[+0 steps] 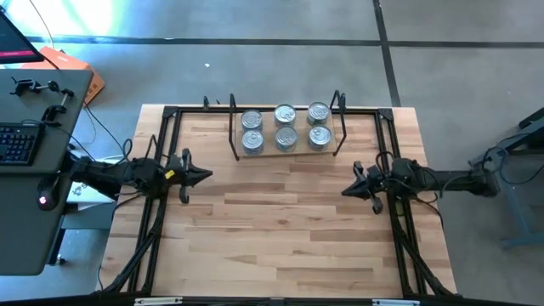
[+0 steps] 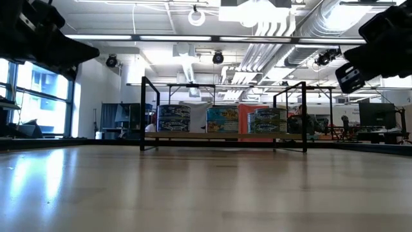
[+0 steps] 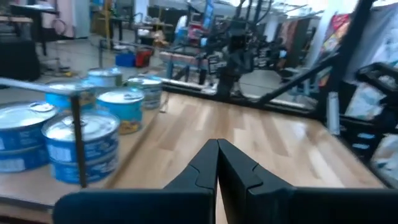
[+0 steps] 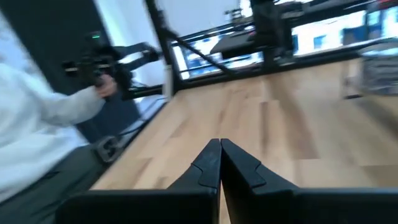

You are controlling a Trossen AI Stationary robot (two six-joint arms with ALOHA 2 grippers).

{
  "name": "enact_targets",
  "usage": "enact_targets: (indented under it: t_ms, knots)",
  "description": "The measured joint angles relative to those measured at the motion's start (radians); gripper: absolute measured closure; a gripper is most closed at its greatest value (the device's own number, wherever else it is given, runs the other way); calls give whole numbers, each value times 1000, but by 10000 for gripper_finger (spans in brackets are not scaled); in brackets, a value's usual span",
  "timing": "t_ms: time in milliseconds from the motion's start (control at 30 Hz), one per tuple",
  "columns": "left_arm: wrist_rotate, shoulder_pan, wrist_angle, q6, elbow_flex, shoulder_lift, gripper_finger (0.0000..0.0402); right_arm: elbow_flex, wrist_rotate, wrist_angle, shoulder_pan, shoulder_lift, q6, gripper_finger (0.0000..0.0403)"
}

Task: Stack canned seafood by type on shelf
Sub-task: Return to Home Position

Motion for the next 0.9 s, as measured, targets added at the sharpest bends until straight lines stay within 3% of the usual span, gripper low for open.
enact_targets:
  t_ms: [400,800,900]
  knots:
    - [-22,28,1,-1,-4,25,401,-1,321,-33,-60,4,13,403]
    - [-21,27,4,-6,-4,29,401,-1,319,-34,-59,3,69,403]
    - [57,28,5,40,-4,30,401,-1,199,-25,-58,3,5,403]
